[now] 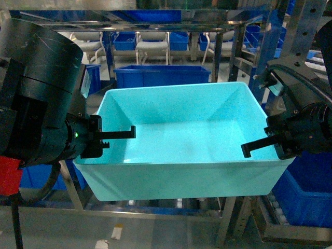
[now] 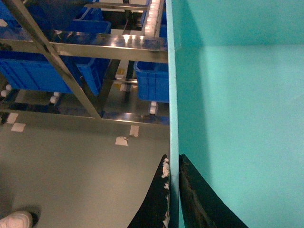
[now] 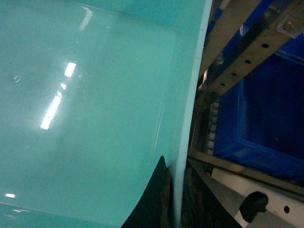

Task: Organize blue bins on left shelf correctly

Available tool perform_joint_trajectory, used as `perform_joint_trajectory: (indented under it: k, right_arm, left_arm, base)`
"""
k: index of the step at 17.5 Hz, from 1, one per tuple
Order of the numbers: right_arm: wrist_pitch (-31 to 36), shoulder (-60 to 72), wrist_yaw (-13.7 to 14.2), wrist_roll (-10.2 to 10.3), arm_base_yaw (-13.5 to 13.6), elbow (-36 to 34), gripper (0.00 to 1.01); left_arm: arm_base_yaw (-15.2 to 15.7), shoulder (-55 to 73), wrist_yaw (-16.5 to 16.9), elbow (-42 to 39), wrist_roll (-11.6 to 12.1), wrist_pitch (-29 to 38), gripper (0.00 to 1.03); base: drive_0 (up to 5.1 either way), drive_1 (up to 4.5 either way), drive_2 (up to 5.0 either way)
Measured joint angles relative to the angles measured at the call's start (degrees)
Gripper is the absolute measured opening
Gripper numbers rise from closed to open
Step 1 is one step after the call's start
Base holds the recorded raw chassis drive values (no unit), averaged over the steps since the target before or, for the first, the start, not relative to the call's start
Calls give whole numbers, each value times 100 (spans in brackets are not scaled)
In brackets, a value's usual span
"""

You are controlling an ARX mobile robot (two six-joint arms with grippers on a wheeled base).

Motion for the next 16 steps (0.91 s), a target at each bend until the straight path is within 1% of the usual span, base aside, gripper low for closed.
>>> perform_joint_trajectory:
  k: [3, 6, 16]
  right_arm:
    - [2, 0, 2, -2, 0, 0, 3]
    - [20, 0, 0, -9, 0, 0, 3]
    - [20, -4, 17, -13, 31, -2, 3]
  left_arm:
    - [0, 0, 0, -2, 0, 4, 2]
    - [0, 0, -4, 0, 0, 13, 2]
    - [11, -2, -17, -2, 4, 7, 2]
  base:
    - [-391, 468, -47]
    - [-293, 495, -197]
    - [-11, 406, -428]
